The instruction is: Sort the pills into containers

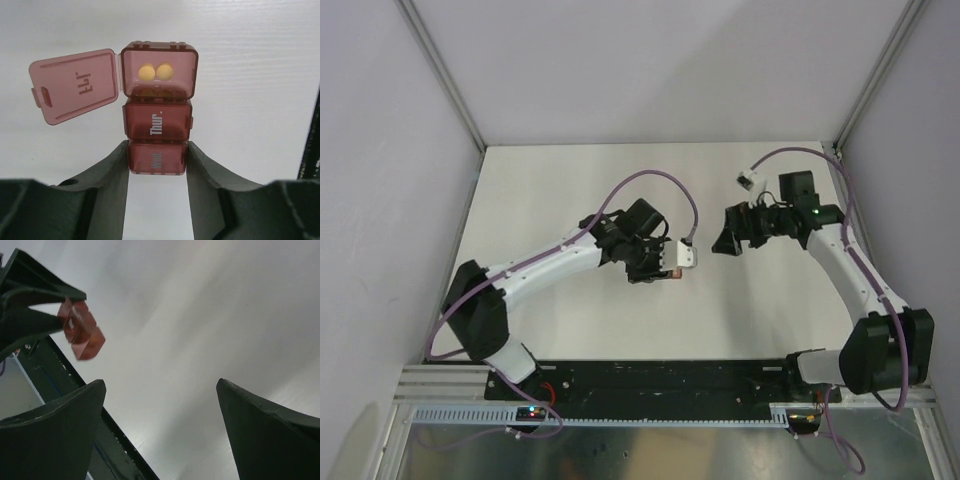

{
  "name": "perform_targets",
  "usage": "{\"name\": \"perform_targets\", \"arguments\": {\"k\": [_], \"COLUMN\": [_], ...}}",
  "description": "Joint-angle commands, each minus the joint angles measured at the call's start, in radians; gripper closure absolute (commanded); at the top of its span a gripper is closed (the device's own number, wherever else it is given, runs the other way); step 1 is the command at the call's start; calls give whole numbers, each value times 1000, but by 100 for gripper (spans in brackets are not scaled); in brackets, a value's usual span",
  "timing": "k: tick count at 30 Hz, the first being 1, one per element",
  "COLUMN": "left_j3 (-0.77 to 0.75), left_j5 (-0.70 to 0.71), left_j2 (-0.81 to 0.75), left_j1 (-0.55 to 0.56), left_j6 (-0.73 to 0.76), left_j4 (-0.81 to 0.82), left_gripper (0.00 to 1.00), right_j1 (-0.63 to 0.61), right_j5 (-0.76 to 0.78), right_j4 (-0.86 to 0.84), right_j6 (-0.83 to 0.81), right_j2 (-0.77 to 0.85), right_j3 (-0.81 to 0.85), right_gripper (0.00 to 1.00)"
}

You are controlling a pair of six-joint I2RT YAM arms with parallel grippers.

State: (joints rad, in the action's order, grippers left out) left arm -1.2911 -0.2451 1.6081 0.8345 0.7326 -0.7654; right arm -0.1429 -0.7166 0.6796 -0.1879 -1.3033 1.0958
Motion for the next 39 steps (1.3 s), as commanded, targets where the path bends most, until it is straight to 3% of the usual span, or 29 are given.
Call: {"name": "perform_targets", "arguments": {"k": [1,11,26,39], "left_j3": [3,-9,-41,-63], "left_j5": [-49,-59,-2,21], "left_j2": [-104,-181,-119,-107], "left_j1": [37,102,104,104], "left_j6": [-73,-143,-153,-158], "left_j4": [-32,-58,-58,-58], "left_gripper": [100,100,100,100], "right_j1": [-83,-188,-262,-300], "right_j5": [-22,-100,-231,-231], "right_j4": [-49,-44,48,70], "right_j6": [26,56,-35,-80], "right_j2": [-77,-206,-178,-184], "right_j3": [96,205,195,147], "right_gripper": [1,2,5,7]}}
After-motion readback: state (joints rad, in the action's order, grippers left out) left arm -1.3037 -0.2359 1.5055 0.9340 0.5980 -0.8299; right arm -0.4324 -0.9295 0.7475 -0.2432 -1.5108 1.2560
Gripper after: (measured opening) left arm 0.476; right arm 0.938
